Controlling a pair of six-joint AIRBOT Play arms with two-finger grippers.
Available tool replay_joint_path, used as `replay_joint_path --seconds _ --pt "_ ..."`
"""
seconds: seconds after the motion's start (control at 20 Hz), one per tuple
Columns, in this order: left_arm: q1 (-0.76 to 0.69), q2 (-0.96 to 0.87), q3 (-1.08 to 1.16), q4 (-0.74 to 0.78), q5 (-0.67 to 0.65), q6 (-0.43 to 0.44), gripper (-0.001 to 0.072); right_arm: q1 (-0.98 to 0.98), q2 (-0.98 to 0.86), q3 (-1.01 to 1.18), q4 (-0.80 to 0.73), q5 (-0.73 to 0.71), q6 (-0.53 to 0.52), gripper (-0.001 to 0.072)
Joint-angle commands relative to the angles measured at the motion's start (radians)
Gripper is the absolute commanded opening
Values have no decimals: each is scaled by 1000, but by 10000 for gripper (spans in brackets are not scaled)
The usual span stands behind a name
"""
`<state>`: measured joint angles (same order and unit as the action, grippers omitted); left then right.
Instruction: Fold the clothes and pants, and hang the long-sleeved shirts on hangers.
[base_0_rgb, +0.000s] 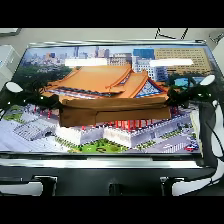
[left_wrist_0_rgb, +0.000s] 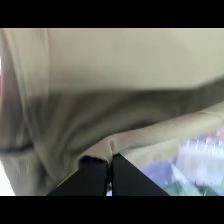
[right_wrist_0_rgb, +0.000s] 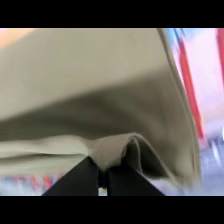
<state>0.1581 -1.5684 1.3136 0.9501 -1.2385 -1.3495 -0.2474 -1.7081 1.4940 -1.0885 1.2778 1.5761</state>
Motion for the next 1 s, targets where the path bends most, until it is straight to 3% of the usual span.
replay_joint_path --seconds 0.0,0.3,0.35,0.4,0.45,0.6,0.75,0.95 --pt "-8 -129 126 0 2 -23 22 41 -84 44 8 -112 22 44" --pt "-7 -223 130 -5 19 -31 30 41 -133 60 3 -97 62 73" --pt "-2 -220 136 -8 19 -31 120 33 -133 80 3 -63 62 190" --pt "6 -217 152 -8 2 -31 315 17 -133 105 3 -18 61 381" --pt "15 -215 173 -8 -20 -31 444 -5 -133 122 3 18 61 518" --pt "34 -184 223 -8 -75 -31 451 -74 -155 125 5 79 58 715" --pt "31 -119 224 -8 -75 -31 449 -79 -206 125 29 99 13 718" --pt "26 -51 224 -8 -74 -31 448 -79 -258 125 210 81 -46 713"
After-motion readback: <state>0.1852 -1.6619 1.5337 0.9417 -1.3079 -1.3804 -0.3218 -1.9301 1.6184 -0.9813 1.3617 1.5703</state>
